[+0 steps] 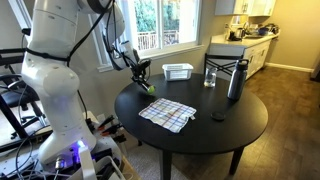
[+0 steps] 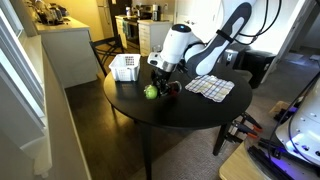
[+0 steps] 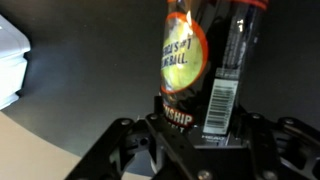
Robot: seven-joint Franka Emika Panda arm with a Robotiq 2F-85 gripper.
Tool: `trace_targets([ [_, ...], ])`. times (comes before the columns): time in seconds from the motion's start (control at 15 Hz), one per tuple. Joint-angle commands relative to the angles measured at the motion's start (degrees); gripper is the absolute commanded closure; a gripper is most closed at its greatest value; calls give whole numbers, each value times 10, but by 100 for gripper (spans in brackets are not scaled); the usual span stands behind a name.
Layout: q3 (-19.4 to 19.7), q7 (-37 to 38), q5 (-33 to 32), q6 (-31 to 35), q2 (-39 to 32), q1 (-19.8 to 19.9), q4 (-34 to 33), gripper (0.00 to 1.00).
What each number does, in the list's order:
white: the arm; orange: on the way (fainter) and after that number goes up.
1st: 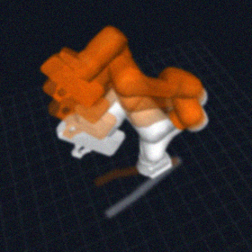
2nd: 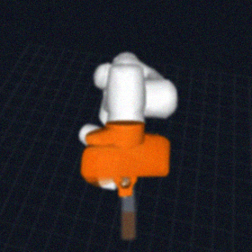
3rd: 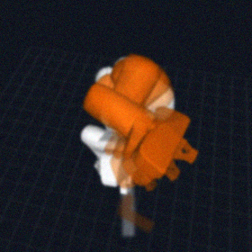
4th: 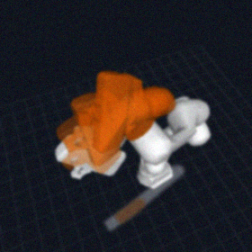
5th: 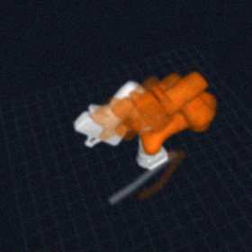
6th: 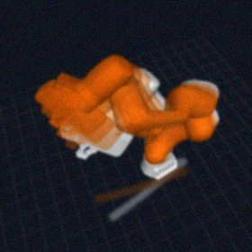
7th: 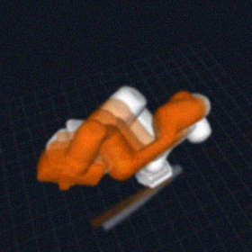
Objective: Pour the tennis balls onto the table
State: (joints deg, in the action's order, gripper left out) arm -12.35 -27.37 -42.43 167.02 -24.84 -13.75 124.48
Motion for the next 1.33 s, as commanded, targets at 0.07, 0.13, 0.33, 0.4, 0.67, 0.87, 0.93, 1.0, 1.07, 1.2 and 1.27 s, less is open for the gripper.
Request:
trace_targets([
  [0.07, 29, 74, -28, 72, 58, -20, 34, 64],
  [0.13, 35, 86, -31, 84, 68, -26, 36, 64],
  [0.33, 48, 98, -39, 90, 78, -38, 36, 64],
  [0.4, 45, 90, -40, 89, 74, -37, 37, 64],
  [0.67, 53, 84, -75, 64, 58, -58, 48, 64],
  [0.87, 70, 100, -91, 68, 60, -78, 50, 64],
  [0.93, 78, 102, -100, 69, 62, -87, 48, 64],
  [1.0, 84, 101, -109, 70, 65, -94, 47, 64],
  [1.07, 89, 98, -119, 75, 67, -100, 47, 64],
  [1.2, 107, 116, -145, 94, 82, -118, 47, 64],
  [1.27, 113, 130, -150, 102, 91, -124, 47, 64],
])
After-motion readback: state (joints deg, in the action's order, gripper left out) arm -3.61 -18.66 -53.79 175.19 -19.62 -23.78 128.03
